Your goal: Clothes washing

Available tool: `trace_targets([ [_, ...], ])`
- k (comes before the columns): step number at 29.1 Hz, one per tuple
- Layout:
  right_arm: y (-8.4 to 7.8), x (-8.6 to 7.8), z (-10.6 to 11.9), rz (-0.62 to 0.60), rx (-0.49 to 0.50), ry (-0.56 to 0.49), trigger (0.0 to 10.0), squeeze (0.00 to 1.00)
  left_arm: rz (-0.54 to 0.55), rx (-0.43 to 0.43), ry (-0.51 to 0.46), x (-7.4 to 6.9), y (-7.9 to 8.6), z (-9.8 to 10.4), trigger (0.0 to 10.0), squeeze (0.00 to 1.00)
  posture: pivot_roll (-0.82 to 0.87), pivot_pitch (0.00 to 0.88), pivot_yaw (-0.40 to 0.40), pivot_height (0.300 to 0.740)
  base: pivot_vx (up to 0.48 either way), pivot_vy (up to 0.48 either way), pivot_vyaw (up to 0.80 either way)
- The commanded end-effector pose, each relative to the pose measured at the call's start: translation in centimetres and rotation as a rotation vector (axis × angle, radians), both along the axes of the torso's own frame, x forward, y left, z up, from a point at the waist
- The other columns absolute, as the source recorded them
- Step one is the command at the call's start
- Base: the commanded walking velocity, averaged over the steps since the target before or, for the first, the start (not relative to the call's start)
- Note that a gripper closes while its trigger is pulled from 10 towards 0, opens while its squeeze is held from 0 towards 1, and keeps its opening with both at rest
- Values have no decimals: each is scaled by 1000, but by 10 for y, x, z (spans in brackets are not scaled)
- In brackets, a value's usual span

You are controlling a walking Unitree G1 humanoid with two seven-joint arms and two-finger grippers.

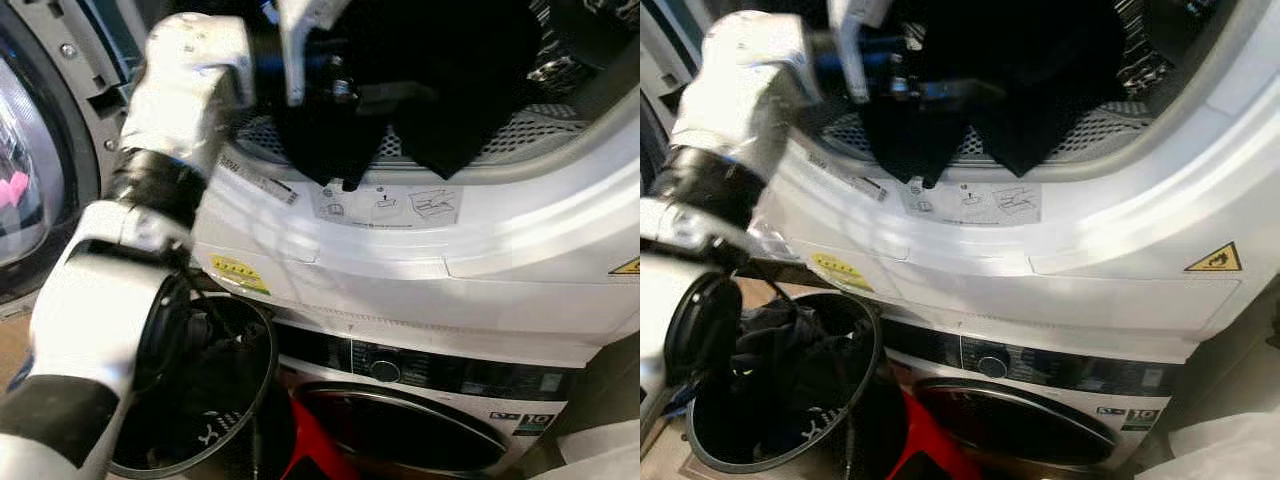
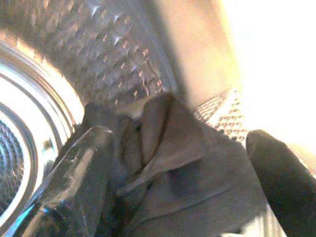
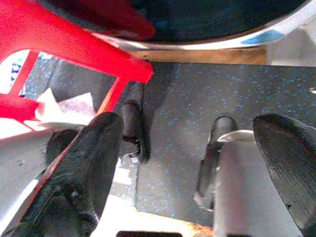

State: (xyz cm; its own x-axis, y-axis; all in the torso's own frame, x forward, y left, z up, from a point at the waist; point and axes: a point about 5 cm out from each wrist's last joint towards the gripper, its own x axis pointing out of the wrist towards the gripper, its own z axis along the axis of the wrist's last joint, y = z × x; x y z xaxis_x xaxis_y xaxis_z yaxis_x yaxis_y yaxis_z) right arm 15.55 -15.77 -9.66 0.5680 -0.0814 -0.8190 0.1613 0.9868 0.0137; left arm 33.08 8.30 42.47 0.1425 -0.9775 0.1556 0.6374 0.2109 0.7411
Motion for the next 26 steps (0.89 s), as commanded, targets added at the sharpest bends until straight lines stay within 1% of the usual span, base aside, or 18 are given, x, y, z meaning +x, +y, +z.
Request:
trace_targets([
  [1, 13, -10, -5, -6, 39, 42, 10000, 0, -11, 14, -95, -15, 5, 8, 10000, 0, 79, 6, 191, 740, 0, 0, 0],
  [2, 14, -9, -4, -5, 41, 42, 10000, 0, -52, 5, -105, -24, 2, 12, 10000, 0, 84, 5, 189, 740, 0, 0, 0],
  [3, 14, -8, -4, -5, 41, 41, 10000, 0, -83, 7, -101, -29, 1, 15, 10000, 0, 89, 0, 190, 740, 0, 0, 0],
  [6, 14, -5, -3, -6, 43, 40, 10000, 0, -150, 11, -60, -36, -1, 17, 10000, 0, 93, 0, 191, 740, 0, 0, 0],
  [8, 15, -3, -3, -8, 44, 37, 10000, 0, -216, 7, 45, -38, -3, 8, 10000, 0, 96, 0, 194, 740, 0, 0, 0],
  [10, 15, -1, -2, -10, 45, 34, 10000, 0, -260, 43, 167, -42, -13, -19, 10000, 0, 98, 0, 200, 740, 0, 0, 0],
  [11, 15, -1, -2, -10, 45, 34, 10000, 0, -260, 43, 167, -42, -13, -19, 10000, 0, 98, 0, 200, 740, 0, 0, 0],
  [12, 15, 0, -1, -12, 46, 33, 10000, 0, -281, 76, 237, -47, -20, -41, 10000, 0, 101, 0, 202, 740, 0, 0, 0],
  [13, 15, 0, -1, -12, 46, 33, 10000, 0, -288, 89, 254, -49, -23, -47, 10000, 0, 101, 0, 202, 740, 0, 0, 0],
  [15, 15, 1, -1, -13, 46, 33, 10000, 0, -306, 129, 298, -56, -34, -72, 10000, 0, 103, 0, 200, 740, 0, 0, 0],
  [16, 15, 1, -1, -12, 44, 33, 10000, 0, -306, 162, 323, -63, -46, -95, 10000, 0, 103, 0, 200, 740, 0, 0, 0],
  [18, 14, 2, -1, -13, 40, 32, 10000, 0, -287, 155, 330, -64, -55, -107, 10000, 0, 105, 0, 199, 740, 0, 0, 0],
  [19, 13, 2, -1, -18, 39, 29, 10000, 0, -259, 123, 328, -67, -63, -118, 10000, 0, 103, 0, 199, 740, 0, 0, 0],
  [21, 13, 3, 0, -20, 38, 27, 10000, 0, -243, 109, 325, -68, -66, -120, 10000, 0, 105, 0, 196, 740, 0, 0, 0],
  [22, 12, 3, 0, -20, 35, 27, 10000, 0, -166, 43, 342, -68, -71, -130, 10000, 0, 109, 0, 195, 740, 0, 0, 0],
  [24, 11, 4, 0, -20, 32, 27, 10000, 0, -52, -62, 343, -68, -76, -142, 10000, 0, 114, 0, 189, 740, 0, 0, 0],
  [25, 10, 4, 0, -20, 30, 26, 10000, 0, -12, -95, 347, -68, -77, -145, 10000, 0, 116, 0, 188, 740, 0, 0, 0],
  [26, 9, 5, 0, -20, 23, 25, 10000, 0, 111, -184, 314, -70, -75, -153, 10000, 0, 117, 0, 183, 740, 0, 0, 0],
])
